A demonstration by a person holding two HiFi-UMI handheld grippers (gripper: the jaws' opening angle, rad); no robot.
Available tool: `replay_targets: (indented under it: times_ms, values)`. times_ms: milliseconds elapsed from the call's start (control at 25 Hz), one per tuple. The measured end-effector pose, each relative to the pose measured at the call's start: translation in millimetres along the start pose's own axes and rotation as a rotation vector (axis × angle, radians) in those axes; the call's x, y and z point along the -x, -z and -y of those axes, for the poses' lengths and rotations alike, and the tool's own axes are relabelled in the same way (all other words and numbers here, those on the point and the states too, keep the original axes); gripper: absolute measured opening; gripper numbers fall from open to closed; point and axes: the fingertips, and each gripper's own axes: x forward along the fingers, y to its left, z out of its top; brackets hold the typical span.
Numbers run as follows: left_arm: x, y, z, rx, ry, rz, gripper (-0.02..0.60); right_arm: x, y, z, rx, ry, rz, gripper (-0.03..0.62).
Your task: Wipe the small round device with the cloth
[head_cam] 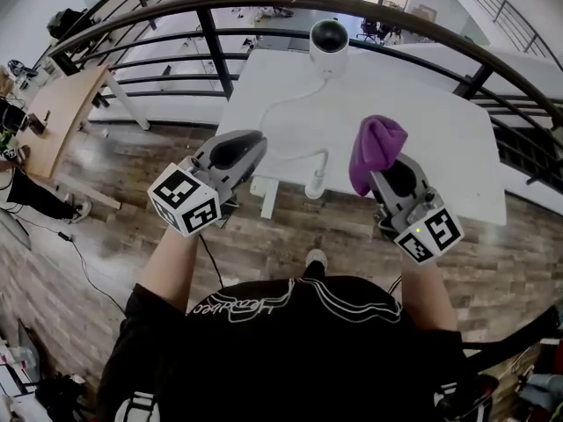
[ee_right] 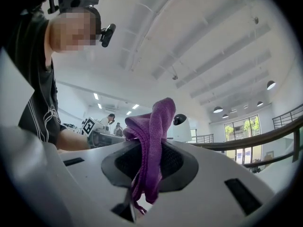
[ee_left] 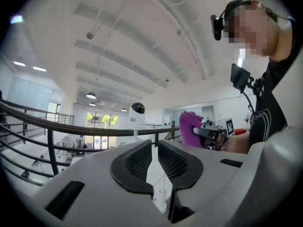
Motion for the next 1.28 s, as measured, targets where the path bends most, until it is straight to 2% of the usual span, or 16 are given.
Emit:
replay_targets:
  times_ms: [120,360,480,560,680,840,1120,1280]
  values:
    - [40.1,-7.9,47.8,0.082,0.031,0.052,0.011,26.8,-8.3,-49.1,-0.012,0.007,0.002,0.067]
    - [92.5,-6.1,143.1,0.153,0.071,0.046,0.009,76.7,-2.5,-132.1,-0.1,-0.022,-0.042,0.067]
    - [100.9,-0.1,181.3,0.213,0.107,0.041,0.009,97.0,0.5,-161.1,-0.138,-0.069,-0.076,0.067]
    - [107.2,3.0,200.4,0.238,0.099,0.04,0.009,107.4,-2.2,-177.3,-0.162,-0.112,-0.09,0.067]
    - [121.5,-3.1,228.5,0.255,0.077,0.057,0.009,123.8,-10.2,-201.5,-0.195,-0.161,-0.117,0.067]
    - [133.4,3.8,277.2,0.248,0.046,0.047,0.009,165.8,-4.0,-221.3,-0.258,-0.185,-0.161,0.067]
    - [130.0,12.9,372.6,0.258,0.047,0.031,0.009,249.8,-15.3,-236.3,-0.326,-0.153,-0.173,0.067]
    - [129.4,5.8,416.2,0.23,0.056,0.027,0.009,281.6,-29.1,-242.9,-0.341,-0.145,-0.148,0.066]
